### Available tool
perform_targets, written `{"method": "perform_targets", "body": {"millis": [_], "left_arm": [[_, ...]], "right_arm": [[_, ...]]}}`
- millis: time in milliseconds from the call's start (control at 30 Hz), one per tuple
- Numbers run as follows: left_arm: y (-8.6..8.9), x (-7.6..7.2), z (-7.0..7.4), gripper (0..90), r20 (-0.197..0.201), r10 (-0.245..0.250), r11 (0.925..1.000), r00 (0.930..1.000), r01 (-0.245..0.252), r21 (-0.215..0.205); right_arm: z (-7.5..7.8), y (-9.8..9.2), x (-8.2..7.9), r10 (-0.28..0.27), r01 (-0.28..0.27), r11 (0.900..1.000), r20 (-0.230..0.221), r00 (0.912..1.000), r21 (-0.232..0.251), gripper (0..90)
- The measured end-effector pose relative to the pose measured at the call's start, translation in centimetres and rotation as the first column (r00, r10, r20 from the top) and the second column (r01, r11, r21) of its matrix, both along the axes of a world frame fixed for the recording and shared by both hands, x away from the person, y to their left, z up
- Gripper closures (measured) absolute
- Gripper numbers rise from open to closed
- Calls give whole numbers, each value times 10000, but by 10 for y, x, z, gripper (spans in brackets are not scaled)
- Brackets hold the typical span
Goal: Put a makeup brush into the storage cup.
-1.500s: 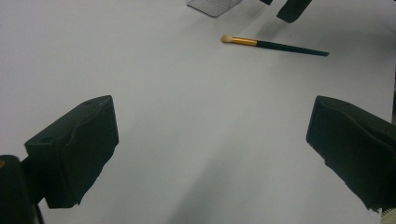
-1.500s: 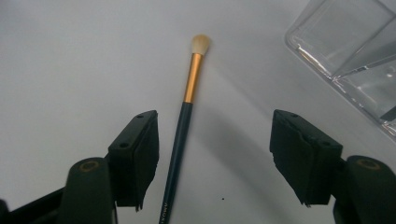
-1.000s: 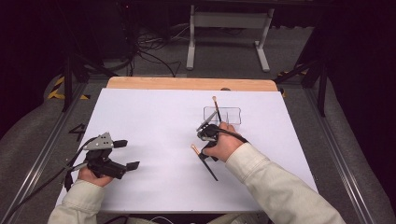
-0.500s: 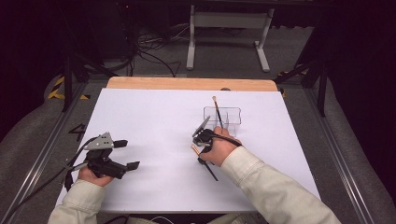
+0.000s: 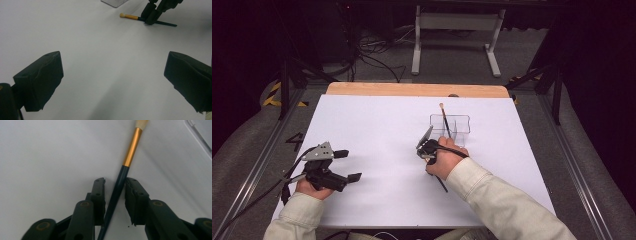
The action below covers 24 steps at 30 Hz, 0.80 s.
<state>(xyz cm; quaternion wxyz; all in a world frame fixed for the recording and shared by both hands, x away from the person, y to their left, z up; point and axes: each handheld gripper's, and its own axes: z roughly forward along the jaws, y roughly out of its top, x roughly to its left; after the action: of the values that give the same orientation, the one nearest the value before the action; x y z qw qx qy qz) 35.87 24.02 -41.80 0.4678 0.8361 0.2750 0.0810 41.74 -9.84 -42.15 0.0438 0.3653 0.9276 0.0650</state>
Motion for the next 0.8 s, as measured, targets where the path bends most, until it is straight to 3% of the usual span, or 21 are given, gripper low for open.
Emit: {"method": "perform_targets", "body": {"millis": [200,800], "left_arm": [[0,0,0,30,18,-3,10000,10000,3,-5],[-1,0,0,8,155,-72,10000,9999,73,-51]], "right_arm": [[0,3,0,218,-220,9997,-169,9996,-122,836],[1,3,3,520,-527,9985,-451,9976,-148,839]]}}
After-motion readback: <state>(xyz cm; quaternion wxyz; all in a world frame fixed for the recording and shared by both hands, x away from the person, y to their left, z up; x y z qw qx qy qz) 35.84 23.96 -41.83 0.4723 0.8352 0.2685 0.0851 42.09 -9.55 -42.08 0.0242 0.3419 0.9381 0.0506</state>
